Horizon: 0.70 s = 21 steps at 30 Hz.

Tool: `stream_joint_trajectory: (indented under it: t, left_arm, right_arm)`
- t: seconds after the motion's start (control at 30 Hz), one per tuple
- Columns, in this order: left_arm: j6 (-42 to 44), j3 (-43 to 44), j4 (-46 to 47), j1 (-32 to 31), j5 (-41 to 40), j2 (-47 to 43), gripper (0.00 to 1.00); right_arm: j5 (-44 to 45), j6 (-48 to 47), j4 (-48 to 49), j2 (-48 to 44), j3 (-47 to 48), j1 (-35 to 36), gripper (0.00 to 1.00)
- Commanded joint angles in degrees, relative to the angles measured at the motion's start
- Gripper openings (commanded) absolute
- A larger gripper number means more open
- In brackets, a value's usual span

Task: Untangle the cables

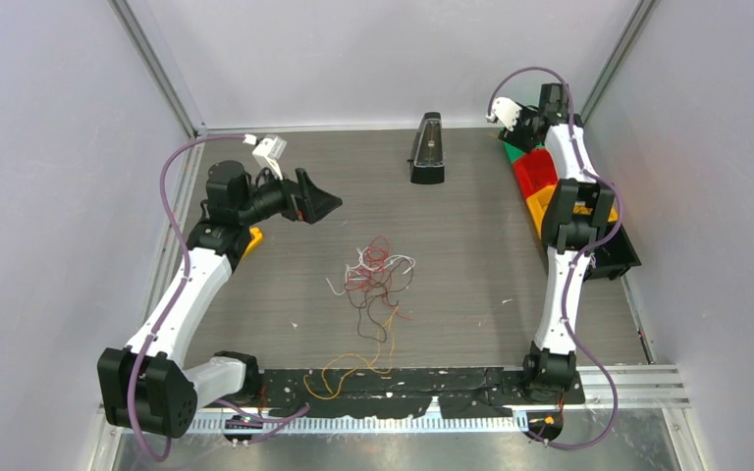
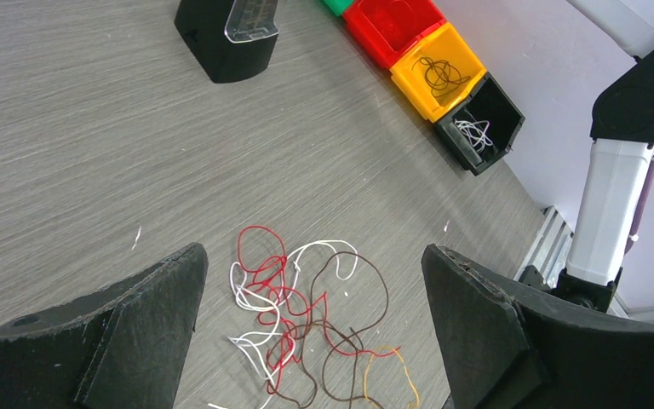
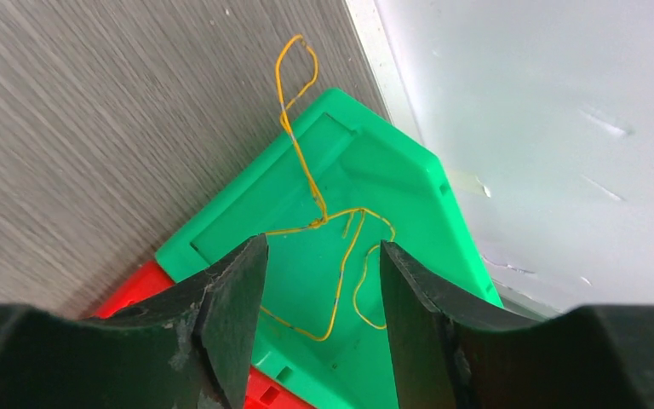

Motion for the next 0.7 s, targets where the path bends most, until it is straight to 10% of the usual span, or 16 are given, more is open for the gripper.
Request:
stream_joint_trajectory:
  t: [0.0,0.67]
  left_arm:
    - [0.70,-0.59,1.53,0.42,0.81,-2.06,0.99]
    - [1.29,-0.07,0.14,0.39,-0.11,-2.09,0.99]
  right_arm:
    - [-5.15,5.54,-0.72,-7.03,0.91,0.97,0.57]
    - [8.61,0.25,6.46,6.96,6.95,6.46,0.46]
